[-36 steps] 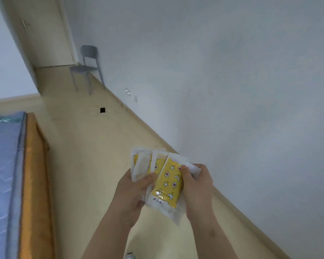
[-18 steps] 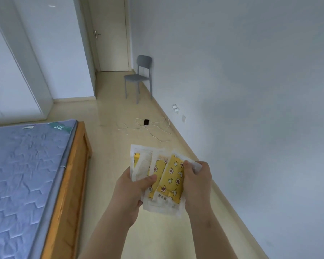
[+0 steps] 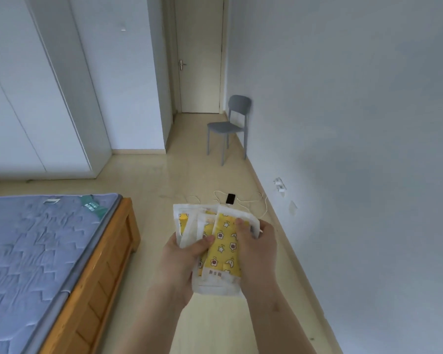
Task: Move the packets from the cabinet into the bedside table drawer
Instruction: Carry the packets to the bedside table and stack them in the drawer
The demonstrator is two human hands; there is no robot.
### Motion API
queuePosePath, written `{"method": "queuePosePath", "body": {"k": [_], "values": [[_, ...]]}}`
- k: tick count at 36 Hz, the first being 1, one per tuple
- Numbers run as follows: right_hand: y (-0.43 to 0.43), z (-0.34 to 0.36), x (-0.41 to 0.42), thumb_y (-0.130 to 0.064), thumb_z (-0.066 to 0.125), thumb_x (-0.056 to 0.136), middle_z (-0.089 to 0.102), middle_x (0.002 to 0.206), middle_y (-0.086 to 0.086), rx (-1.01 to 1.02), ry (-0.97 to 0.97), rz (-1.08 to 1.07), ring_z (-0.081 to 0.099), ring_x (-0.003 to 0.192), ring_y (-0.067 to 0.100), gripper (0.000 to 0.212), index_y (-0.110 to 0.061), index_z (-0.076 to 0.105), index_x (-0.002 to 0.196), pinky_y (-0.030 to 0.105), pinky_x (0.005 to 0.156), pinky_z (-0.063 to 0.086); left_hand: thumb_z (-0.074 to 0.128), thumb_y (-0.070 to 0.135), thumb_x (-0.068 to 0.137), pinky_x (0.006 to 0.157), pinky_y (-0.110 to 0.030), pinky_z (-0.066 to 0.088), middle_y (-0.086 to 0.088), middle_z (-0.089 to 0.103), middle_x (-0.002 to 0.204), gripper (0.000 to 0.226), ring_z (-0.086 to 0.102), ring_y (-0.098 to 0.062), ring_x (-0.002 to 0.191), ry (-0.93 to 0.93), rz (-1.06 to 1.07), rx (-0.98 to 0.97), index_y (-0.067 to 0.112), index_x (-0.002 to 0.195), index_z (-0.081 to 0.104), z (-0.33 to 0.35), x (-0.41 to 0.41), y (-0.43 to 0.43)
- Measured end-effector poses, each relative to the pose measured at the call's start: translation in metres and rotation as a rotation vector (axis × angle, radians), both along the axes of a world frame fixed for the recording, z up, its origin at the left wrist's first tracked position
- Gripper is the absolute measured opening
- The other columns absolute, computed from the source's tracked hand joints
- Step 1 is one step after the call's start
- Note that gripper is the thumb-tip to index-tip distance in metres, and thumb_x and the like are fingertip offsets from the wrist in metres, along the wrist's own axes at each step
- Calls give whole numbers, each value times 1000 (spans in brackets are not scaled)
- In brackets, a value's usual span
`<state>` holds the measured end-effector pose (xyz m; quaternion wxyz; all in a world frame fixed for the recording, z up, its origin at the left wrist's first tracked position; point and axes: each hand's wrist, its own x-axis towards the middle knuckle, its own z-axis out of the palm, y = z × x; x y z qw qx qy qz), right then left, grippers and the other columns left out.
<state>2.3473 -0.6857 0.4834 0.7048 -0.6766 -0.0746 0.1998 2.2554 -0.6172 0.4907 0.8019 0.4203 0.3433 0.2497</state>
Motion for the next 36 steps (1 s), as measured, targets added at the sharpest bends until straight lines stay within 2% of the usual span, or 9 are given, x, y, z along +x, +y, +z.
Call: {"method": "queuePosePath", "body": {"k": [5, 9, 11, 13, 19, 22, 24, 27, 36], "values": [[67, -8, 45, -9, 69, 81, 72, 96, 10, 109, 208, 268, 71, 83, 26, 24, -9, 64, 104, 46, 76, 58, 66, -5, 78, 62, -44, 59, -14, 74, 90, 26, 71, -33, 77, 9, 175, 4, 13, 98, 64, -4, 39, 69], [121, -18, 82, -1, 65, 81, 74, 92, 6, 100, 175, 395, 72, 81, 21, 20, -12, 67, 97, 34, 69, 59, 66, -5, 78, 65, -45, 57, -14, 73, 93, 29, 70, -34, 80, 8, 248, 3, 12, 101, 63, -15, 73, 129], [154, -22, 103, 1, 64, 82, 74, 92, 7, 111, 175, 404, 72, 81, 21, 21, -12, 67, 99, 34, 68, 59, 67, -5, 76, 69, -49, 57, -16, 72, 98, 35, 70, -37, 84, -3, 243, 3, 9, 108, 62, -19, 93, 161], [192, -24, 123, 1, 63, 83, 74, 94, 8, 117, 170, 407, 71, 86, 25, 22, -12, 68, 101, 42, 76, 58, 67, -5, 76, 70, -50, 57, -17, 71, 100, 38, 70, -38, 86, -21, 235, 2, 8, 111, 62, -23, 113, 198], [309, -16, 191, 2, 60, 86, 72, 101, 10, 179, 210, 347, 69, 93, 28, 20, -10, 65, 101, 45, 81, 56, 63, -2, 83, 58, -42, 59, -15, 73, 94, 29, 71, -33, 77, -70, 225, -20, 9, 110, 62, -19, 182, 322], [362, -8, 225, 0, 60, 87, 72, 103, 10, 190, 212, 322, 69, 95, 29, 21, -9, 65, 105, 50, 86, 54, 58, 0, 87, 60, -43, 59, -13, 74, 91, 24, 72, -32, 77, -136, 202, -23, 11, 108, 61, -10, 215, 376], [393, -6, 243, -1, 61, 87, 72, 102, 9, 183, 219, 300, 69, 95, 28, 21, -10, 65, 106, 49, 85, 55, 57, 0, 87, 64, -45, 58, -13, 73, 94, 25, 71, -32, 80, -154, 201, -12, 11, 110, 61, -7, 231, 407], [440, -9, 264, -1, 62, 87, 73, 101, 7, 168, 235, 304, 69, 93, 26, 21, -11, 66, 105, 47, 83, 55, 57, 1, 89, 58, -42, 58, -12, 74, 91, 24, 72, -31, 76, -135, 213, -5, 10, 110, 61, -10, 248, 451], [613, -28, 318, 0, 60, 88, 73, 99, 7, 141, 230, 492, 69, 92, 25, 19, -13, 66, 101, 45, 84, 55, 57, 1, 88, 65, -45, 59, -17, 72, 98, 26, 71, -34, 80, -111, 370, -12, 6, 113, 60, -34, 290, 608]]}}
